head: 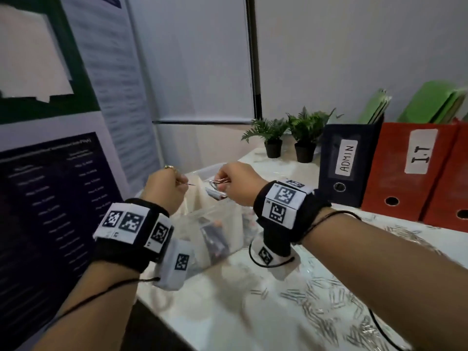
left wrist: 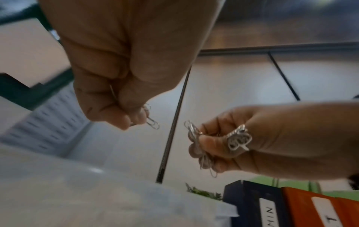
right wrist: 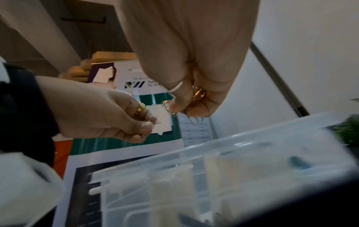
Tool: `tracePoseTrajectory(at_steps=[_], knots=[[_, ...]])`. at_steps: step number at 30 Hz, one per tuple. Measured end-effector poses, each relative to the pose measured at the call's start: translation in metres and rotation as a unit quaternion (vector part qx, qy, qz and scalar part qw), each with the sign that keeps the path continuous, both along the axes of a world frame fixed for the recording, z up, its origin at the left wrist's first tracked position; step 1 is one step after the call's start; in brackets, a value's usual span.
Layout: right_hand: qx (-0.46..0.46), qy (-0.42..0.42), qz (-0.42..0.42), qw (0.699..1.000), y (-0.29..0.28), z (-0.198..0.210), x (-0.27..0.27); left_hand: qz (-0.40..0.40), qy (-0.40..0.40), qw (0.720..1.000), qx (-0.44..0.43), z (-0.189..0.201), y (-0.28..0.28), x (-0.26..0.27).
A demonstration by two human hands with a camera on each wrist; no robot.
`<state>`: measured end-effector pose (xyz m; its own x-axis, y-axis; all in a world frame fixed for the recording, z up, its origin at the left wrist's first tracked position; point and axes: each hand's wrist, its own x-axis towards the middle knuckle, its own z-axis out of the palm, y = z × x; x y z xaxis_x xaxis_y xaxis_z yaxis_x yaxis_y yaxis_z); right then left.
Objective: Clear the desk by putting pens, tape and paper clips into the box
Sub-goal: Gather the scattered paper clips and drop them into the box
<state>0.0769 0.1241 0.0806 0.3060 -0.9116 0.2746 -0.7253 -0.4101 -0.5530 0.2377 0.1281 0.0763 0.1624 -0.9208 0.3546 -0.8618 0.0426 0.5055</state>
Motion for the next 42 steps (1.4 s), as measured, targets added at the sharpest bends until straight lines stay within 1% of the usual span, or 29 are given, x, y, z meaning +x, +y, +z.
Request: tracePoseTrajectory(at_steps=[4, 7, 9, 13, 16, 18, 20, 22, 24, 26, 28, 30, 32, 34, 36, 39, 40, 42], knots=[[0.001, 0.024, 0.032, 0.999, -0.004, -0.001, 0.063, 0.055, -0.02, 0.998, 0.015, -0.007, 0.004, 0.037], [0.022, 0.057, 0.023, 0.998, -0.014, -0.013, 0.098, 0.071, -0.029, 0.997, 0.025, -0.018, 0.003, 0.05], [0.054, 0.056, 0.011, 0.997, -0.022, -0.021, 0.112, 0.072, -0.03, 0.997, 0.019, -0.022, 0.001, 0.054], [0.119, 0.022, -0.018, 0.992, -0.033, -0.025, 0.112, 0.061, -0.027, 0.997, 0.029, -0.021, 0.0, 0.06], [0.136, 0.001, -0.016, 0.991, -0.035, -0.026, 0.107, 0.034, -0.039, 0.998, 0.034, -0.021, -0.001, 0.061], [0.122, -0.002, -0.003, 0.992, -0.034, -0.028, 0.102, 0.024, -0.038, 0.998, 0.036, -0.023, -0.002, 0.059], [0.087, 0.006, 0.018, 0.996, -0.028, -0.028, 0.098, 0.009, -0.029, 0.999, 0.042, -0.024, 0.001, 0.055], [0.062, -0.018, 0.038, 0.997, -0.022, -0.028, 0.092, -0.016, -0.032, 0.999, 0.031, -0.024, 0.005, 0.05], [0.029, -0.059, 0.042, 0.997, -0.017, -0.026, 0.08, -0.039, -0.039, 0.998, 0.0, -0.021, 0.011, 0.042], [-0.011, -0.118, 0.025, 0.993, -0.012, -0.027, 0.055, -0.061, -0.037, 0.997, -0.034, -0.016, 0.02, 0.027], [-0.036, -0.169, -0.011, 0.985, -0.006, -0.028, 0.016, -0.086, -0.029, 0.994, -0.061, -0.011, 0.027, 0.003], [-0.036, -0.156, -0.071, 0.984, 0.001, -0.035, -0.035, -0.123, -0.033, 0.99, -0.064, -0.009, 0.031, -0.028], [-0.021, -0.116, -0.14, 0.983, 0.01, -0.046, -0.091, -0.17, -0.055, 0.984, -0.015, -0.015, 0.03, -0.064], [0.006, -0.046, -0.21, 0.977, 0.022, -0.062, -0.151, -0.222, -0.09, 0.968, 0.072, -0.025, 0.031, -0.106], [0.048, 0.045, -0.281, 0.958, 0.036, -0.08, -0.21, -0.273, -0.148, 0.94, 0.139, -0.039, 0.031, -0.154], [0.12, 0.147, -0.339, 0.921, 0.047, -0.099, -0.281, -0.337, -0.241, 0.882, 0.224, -0.072, 0.025, -0.22], [0.142, 0.171, -0.351, 0.909, 0.05, -0.102, -0.296, -0.344, -0.265, 0.869, 0.236, -0.085, 0.019, -0.237], [0.184, 0.197, -0.367, 0.89, 0.048, -0.106, -0.318, -0.339, -0.314, 0.856, 0.232, -0.105, 0.009, -0.262]])
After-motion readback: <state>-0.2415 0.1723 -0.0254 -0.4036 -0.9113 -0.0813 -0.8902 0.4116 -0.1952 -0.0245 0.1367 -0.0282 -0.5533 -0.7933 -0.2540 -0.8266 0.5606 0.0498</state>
